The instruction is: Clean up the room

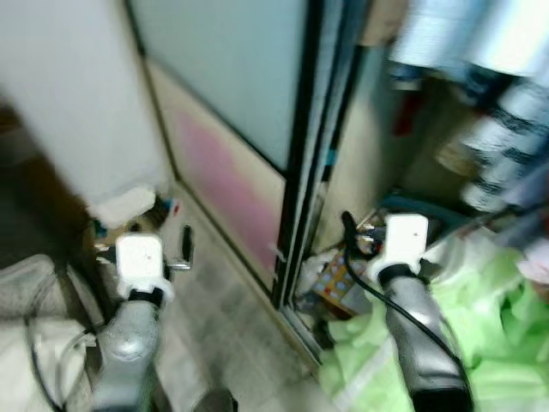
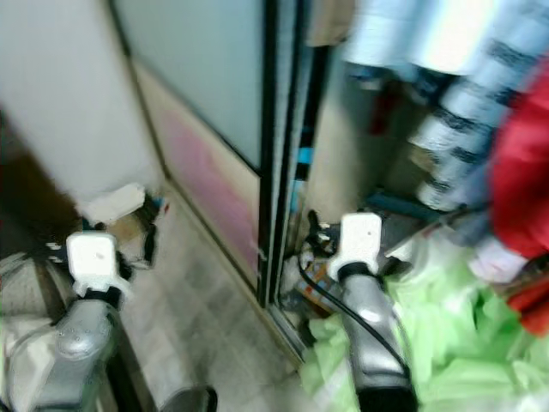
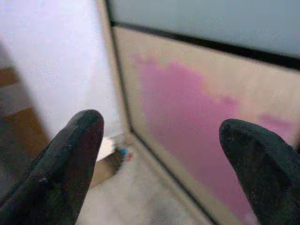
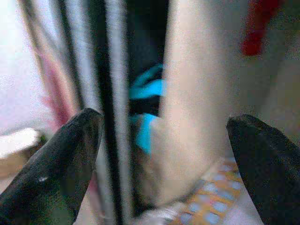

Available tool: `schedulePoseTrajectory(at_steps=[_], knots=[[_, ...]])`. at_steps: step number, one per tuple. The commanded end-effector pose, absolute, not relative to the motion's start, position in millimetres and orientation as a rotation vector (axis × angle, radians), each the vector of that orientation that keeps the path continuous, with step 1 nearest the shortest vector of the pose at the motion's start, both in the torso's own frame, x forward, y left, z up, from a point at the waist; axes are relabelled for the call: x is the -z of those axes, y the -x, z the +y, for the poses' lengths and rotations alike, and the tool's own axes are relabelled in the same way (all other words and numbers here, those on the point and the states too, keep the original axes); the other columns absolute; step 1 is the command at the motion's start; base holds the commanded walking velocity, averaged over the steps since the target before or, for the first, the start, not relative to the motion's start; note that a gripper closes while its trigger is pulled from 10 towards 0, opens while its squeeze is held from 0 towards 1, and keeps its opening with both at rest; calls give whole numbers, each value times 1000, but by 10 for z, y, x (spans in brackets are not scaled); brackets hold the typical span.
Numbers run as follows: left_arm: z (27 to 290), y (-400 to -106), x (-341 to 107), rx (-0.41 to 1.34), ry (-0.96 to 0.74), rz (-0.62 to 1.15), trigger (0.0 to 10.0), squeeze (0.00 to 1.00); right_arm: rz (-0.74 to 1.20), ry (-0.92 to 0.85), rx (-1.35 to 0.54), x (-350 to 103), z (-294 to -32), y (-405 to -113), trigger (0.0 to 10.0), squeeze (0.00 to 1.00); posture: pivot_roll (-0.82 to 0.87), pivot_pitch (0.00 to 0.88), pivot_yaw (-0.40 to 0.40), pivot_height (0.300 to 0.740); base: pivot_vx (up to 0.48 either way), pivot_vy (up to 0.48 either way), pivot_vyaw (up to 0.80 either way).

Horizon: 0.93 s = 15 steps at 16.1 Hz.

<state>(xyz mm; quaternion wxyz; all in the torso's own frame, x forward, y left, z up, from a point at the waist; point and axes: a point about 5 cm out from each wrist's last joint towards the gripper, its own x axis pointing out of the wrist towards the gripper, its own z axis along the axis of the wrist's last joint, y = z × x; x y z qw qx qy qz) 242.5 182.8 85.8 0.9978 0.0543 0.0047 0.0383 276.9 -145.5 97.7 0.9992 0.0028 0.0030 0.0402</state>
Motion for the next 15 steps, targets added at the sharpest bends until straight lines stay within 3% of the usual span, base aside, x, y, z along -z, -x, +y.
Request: schedulePoseTrajectory(at_steps=[1, 8, 10, 15], knots=[[1813, -2427, -870, -70, -115, 8, 10000, 0, -23, 7, -56, -1052, -1530, -2755, 10000, 0, 64, 0, -20, 740, 0, 0, 800], [1953, -2204, -919, -132, -134, 12, 10000, 0, 16, 46, -74, -1073, -1715, -2270, 10000, 0, 60, 0, -16, 740, 0, 0, 686], [1928, -2216, -936, -117, -128, 12, 10000, 0, 17, 50, -66, -1078, -1724, -2289, 10000, 0, 57, 0, -12, 740, 0, 0, 0], [1852, -2178, -939, -82, -109, 31, 10000, 0, 20, 52, -92, -1087, -1648, -2345, 10000, 0, 66, 0, -10, 740, 0, 0, 800]])
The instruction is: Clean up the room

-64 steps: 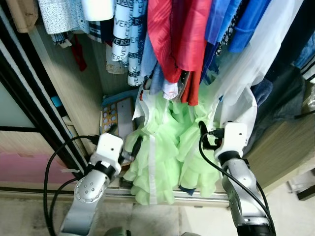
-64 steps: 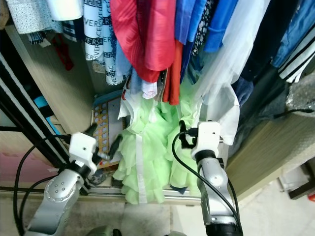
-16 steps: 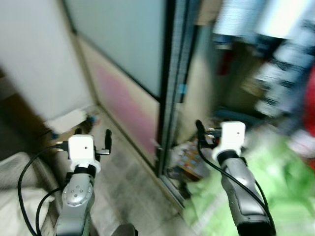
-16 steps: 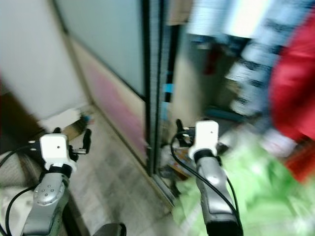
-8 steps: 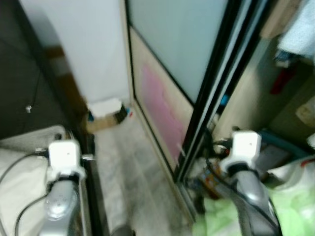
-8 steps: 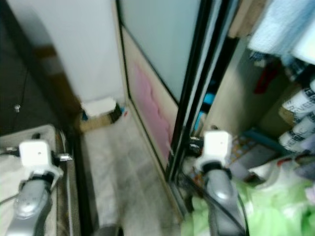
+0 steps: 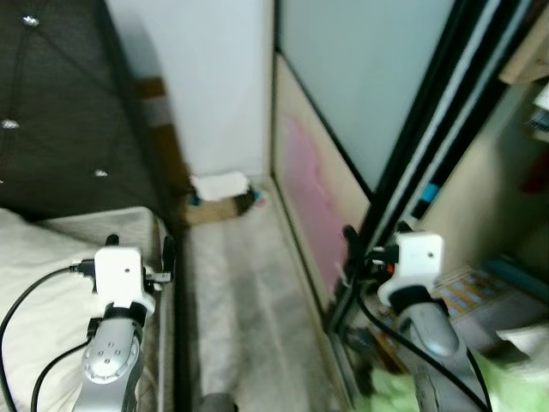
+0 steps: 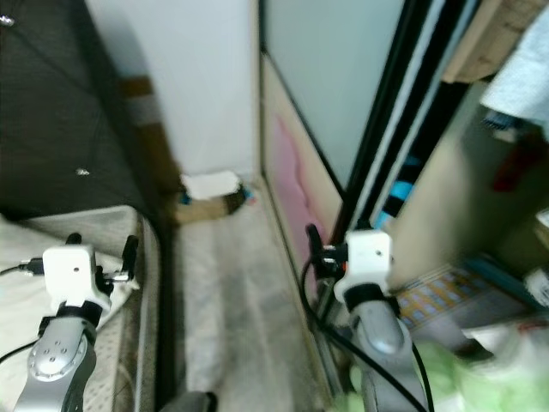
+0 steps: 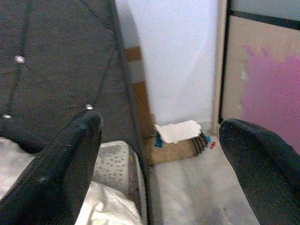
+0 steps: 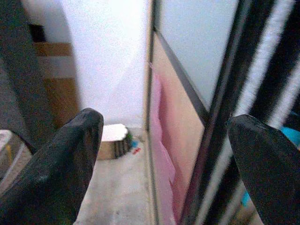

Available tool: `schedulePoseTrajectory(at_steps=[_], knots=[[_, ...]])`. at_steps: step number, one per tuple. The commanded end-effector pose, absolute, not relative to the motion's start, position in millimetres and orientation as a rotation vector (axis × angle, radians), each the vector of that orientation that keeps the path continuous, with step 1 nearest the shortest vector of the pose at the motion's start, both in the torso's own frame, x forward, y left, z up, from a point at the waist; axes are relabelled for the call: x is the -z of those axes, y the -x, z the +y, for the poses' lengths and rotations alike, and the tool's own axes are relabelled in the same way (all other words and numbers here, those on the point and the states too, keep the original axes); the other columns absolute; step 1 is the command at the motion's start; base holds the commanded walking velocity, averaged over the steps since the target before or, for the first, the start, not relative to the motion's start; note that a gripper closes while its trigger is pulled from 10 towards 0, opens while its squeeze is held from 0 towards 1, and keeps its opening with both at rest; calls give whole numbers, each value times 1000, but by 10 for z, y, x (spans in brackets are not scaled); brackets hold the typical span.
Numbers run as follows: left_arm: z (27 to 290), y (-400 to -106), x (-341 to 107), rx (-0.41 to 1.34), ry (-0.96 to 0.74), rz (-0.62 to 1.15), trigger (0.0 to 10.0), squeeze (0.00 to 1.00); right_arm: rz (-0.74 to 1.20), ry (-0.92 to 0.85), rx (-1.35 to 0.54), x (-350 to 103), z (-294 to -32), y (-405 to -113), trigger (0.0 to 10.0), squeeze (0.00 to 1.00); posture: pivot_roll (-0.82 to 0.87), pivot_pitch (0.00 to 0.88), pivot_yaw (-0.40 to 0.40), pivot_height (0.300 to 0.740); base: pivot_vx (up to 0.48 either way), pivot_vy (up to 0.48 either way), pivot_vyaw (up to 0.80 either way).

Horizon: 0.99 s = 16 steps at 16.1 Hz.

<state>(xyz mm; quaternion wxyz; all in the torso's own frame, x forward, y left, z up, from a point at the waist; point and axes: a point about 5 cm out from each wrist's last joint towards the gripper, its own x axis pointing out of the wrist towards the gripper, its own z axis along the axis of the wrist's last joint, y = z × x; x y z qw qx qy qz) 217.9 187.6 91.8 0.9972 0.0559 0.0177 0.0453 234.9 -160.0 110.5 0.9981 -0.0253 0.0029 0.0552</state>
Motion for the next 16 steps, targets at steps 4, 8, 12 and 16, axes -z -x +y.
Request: schedulePoseTrajectory(at_steps=[4, 8, 12, 16], knots=[[1848, -2203, -928, -75, -109, 41, 10000, 0, 13, 48, -103, -1093, -1628, -2401, 10000, 0, 65, 0, -12, 740, 0, 0, 800], [1813, -2204, -927, -41, -82, 29, 10000, 0, -4, 43, -114, -1117, -1599, -2449, 10000, 0, 69, 0, -13, 740, 0, 0, 800], [1810, -2220, -916, -36, -81, 30, 10000, 0, -2, 36, -119, -1114, -1597, -2472, 10000, 0, 67, 0, -18, 740, 0, 0, 800], [1821, -2243, -941, -50, -66, 19, 10000, 0, 0, 32, -129, -1111, -1582, -2482, 10000, 0, 70, 0, -22, 740, 0, 0, 800]])
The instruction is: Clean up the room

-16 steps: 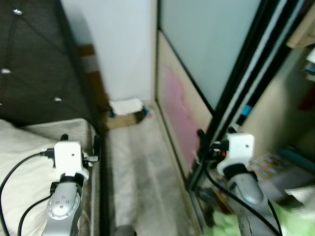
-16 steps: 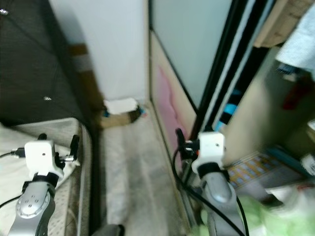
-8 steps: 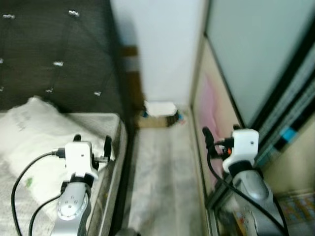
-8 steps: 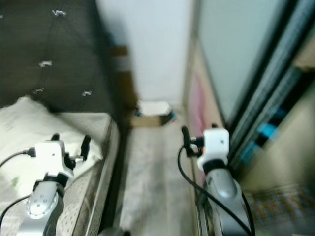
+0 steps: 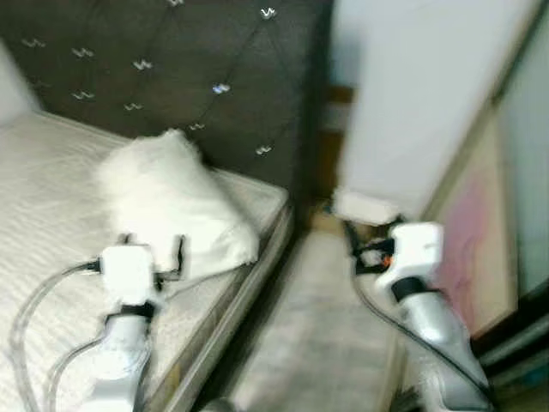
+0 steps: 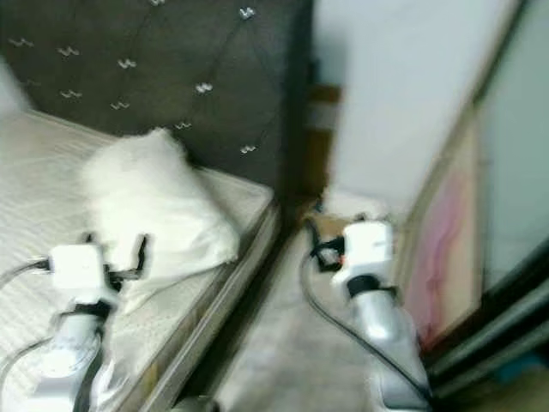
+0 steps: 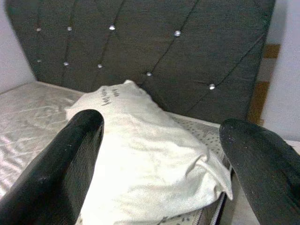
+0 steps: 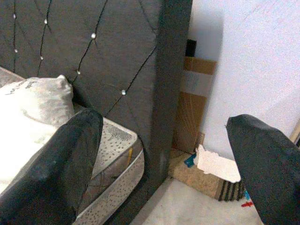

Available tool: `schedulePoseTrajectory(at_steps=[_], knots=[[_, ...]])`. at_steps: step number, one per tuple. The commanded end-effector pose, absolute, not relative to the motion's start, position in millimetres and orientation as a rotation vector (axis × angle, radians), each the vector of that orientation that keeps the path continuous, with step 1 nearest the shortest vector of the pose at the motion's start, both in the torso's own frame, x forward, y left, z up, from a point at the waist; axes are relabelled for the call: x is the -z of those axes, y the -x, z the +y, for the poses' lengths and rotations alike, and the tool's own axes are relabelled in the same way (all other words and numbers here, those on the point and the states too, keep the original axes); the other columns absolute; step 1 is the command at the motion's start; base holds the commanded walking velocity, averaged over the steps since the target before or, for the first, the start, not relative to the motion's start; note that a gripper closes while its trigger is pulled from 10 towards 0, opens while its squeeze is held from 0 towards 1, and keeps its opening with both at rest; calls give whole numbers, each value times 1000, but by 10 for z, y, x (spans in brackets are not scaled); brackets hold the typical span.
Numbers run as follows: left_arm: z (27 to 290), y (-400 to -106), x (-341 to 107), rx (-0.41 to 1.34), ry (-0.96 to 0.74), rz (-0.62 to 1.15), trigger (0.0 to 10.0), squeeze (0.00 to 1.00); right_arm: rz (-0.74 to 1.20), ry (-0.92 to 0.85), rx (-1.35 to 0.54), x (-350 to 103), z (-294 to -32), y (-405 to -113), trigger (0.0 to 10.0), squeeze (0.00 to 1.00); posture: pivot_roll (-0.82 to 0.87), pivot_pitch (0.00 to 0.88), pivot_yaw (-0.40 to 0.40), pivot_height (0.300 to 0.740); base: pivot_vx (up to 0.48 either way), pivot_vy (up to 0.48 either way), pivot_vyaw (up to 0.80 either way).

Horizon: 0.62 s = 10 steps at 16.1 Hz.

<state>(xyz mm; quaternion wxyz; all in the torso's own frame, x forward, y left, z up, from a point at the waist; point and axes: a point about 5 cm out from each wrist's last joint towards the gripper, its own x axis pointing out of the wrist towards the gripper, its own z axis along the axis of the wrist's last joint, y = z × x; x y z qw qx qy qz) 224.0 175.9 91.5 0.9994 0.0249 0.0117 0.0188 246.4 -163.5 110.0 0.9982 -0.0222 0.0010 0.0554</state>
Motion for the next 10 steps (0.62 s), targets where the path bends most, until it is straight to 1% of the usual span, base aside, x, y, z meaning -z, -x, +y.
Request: schedulePoseTrajectory(at_steps=[1, 10], knots=[[1818, -2246, -939, -49, -68, 20, 10000, 0, 0, 32, -130, -1112, -1583, -2487, 10000, 0, 70, 0, -25, 740, 0, 0, 800], [1805, -2286, -916, -51, -82, 42, 10000, 0, -6, 34, -147, -1110, -1567, -2568, 10000, 0, 66, 0, -24, 740, 0, 0, 800]])
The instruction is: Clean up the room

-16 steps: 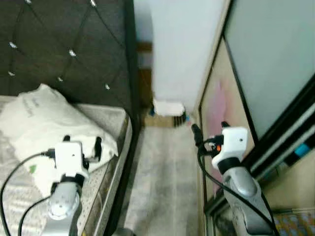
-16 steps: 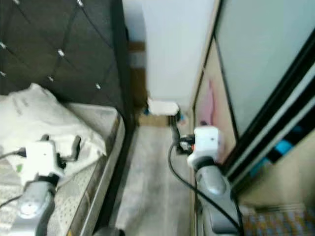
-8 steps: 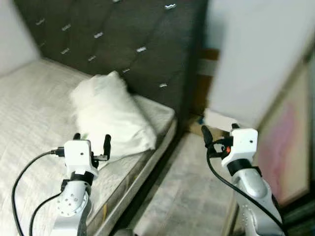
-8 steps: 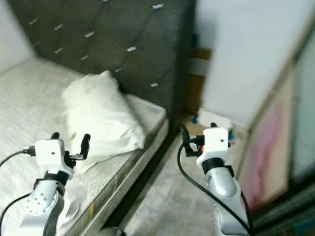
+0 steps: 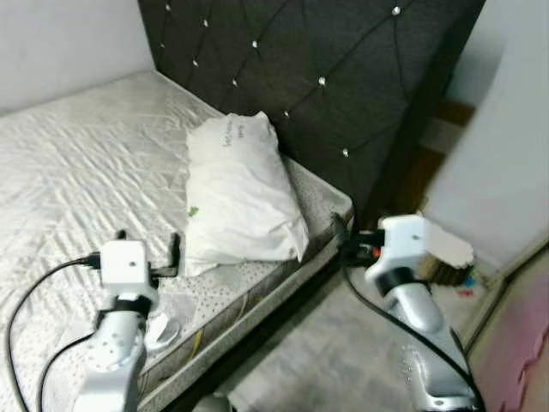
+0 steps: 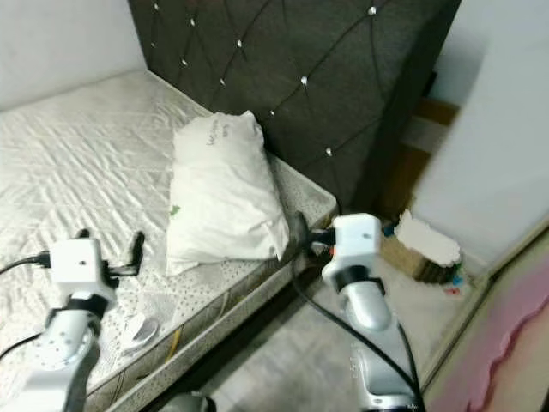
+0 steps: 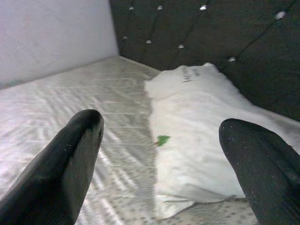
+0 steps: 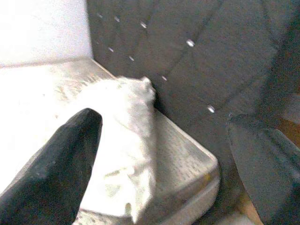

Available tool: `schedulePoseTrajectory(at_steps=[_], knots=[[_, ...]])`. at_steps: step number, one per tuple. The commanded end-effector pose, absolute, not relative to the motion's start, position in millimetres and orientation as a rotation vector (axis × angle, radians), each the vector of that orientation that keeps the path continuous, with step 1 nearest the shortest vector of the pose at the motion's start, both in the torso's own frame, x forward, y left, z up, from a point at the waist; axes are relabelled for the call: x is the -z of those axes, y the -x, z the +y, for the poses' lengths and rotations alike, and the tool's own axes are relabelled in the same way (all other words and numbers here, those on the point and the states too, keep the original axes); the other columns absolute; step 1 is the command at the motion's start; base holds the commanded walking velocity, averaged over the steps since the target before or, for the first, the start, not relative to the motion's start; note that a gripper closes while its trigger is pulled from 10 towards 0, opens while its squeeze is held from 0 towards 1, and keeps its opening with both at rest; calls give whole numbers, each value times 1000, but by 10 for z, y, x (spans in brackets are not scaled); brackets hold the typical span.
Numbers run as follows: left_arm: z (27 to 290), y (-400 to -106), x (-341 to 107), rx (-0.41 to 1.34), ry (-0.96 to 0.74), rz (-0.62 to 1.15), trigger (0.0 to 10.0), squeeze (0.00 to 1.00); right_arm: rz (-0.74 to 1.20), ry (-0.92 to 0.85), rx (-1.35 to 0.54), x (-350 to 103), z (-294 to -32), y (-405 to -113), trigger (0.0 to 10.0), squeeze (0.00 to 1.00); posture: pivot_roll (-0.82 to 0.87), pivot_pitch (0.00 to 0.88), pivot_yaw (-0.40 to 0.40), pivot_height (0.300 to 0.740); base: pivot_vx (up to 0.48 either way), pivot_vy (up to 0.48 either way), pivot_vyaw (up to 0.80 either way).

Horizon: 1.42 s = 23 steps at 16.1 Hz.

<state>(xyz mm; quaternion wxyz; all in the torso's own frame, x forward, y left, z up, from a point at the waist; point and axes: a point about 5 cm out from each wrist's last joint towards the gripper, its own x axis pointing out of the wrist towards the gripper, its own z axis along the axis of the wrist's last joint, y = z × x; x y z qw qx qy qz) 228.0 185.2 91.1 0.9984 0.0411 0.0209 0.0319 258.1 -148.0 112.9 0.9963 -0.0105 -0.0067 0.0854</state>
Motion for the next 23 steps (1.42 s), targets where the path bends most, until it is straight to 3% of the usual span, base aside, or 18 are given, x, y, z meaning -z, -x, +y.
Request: schedulePoseTrajectory(at_steps=[1, 23], knots=[[1803, -2291, -916, -50, -82, 41, 10000, 0, -11, 35, -148, -1117, -1564, -2575, 10000, 0, 67, 0, -25, 740, 0, 0, 800], [1764, -2353, -843, -15, -49, 67, 10000, 0, -49, 8, -170, -1148, -1402, -2708, 10000, 0, 61, 0, -19, 740, 0, 0, 800]])
